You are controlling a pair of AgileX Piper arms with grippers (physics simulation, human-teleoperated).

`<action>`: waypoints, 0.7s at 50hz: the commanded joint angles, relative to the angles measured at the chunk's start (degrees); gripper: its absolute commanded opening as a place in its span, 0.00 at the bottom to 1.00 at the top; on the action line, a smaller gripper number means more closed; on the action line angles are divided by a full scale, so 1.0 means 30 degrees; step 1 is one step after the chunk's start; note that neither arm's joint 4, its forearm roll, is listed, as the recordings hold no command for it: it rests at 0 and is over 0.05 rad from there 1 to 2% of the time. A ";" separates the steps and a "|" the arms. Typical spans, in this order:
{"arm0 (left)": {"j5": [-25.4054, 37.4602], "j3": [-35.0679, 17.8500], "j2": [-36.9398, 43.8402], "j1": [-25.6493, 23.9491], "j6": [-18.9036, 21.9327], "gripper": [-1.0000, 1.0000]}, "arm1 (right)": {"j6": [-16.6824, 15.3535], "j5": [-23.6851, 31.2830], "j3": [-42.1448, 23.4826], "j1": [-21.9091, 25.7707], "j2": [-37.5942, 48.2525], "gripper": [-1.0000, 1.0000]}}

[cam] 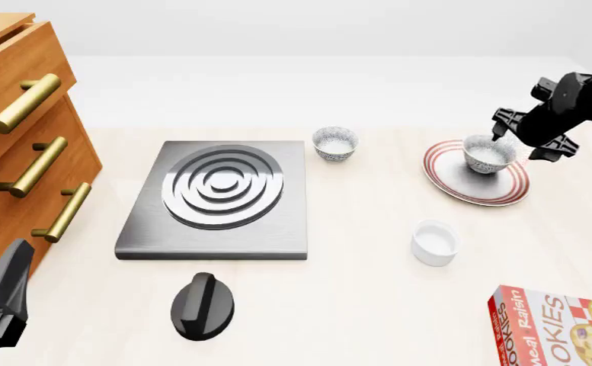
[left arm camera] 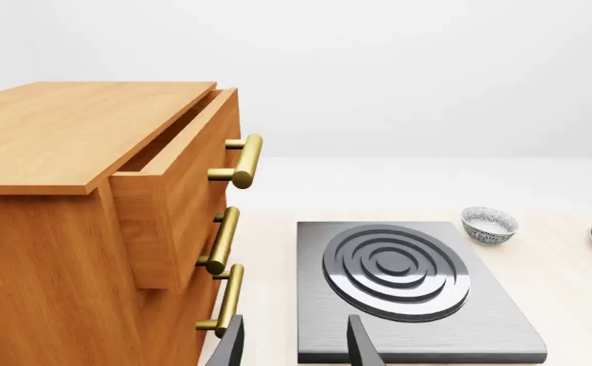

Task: Pick the akita bowl next to the cookies box and place it on the plate.

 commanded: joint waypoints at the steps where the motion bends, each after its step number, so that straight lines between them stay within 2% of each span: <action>1: 0.0000 0.0000 0.0000 0.0000 0.0000 1.00 | -0.0153 0.0162 0.0734 -0.0190 -0.1954 1.00; 11: 0.0000 0.0000 0.0000 0.0000 0.0000 1.00 | -0.0561 0.0201 0.1434 -0.0658 -0.3937 1.00; 12: 0.0000 0.0000 0.0000 0.0000 0.0000 1.00 | -0.1324 0.0193 0.1457 -0.1103 -0.4248 1.00; 13: 0.0000 0.0000 0.0000 0.0000 0.0000 1.00 | -0.1078 0.0101 0.1722 -0.0902 -0.4388 1.00; 15: 0.0000 0.0000 0.0000 0.0000 0.0000 1.00 | -0.1378 -0.0007 0.1858 -0.1073 -0.4666 1.00; 16: 0.0000 0.0000 0.0000 0.0000 0.0000 1.00 | -0.1925 -0.0001 0.1794 -0.1441 -0.4836 1.00; 18: 0.0000 0.0000 0.0000 0.0000 0.0000 1.00 | -0.1848 -0.0161 0.2161 -0.1334 -0.5241 1.00; 20: 0.0000 0.0000 0.0000 0.0000 0.0000 1.00 | -0.2612 -0.0244 0.2214 -0.1891 -0.5610 1.00; 22: 0.0000 0.0000 0.0000 0.0000 0.0000 1.00 | -0.2477 -0.0314 0.2567 -0.1754 -0.5816 1.00; 24: 0.0000 0.0000 0.0000 0.0000 0.0000 1.00 | -0.2996 -0.0627 0.2936 -0.2074 -0.6266 1.00; 35: 0.0000 0.0000 0.0000 0.0000 0.0000 1.00 | -0.2820 -0.2423 0.5850 -0.1471 -0.9154 1.00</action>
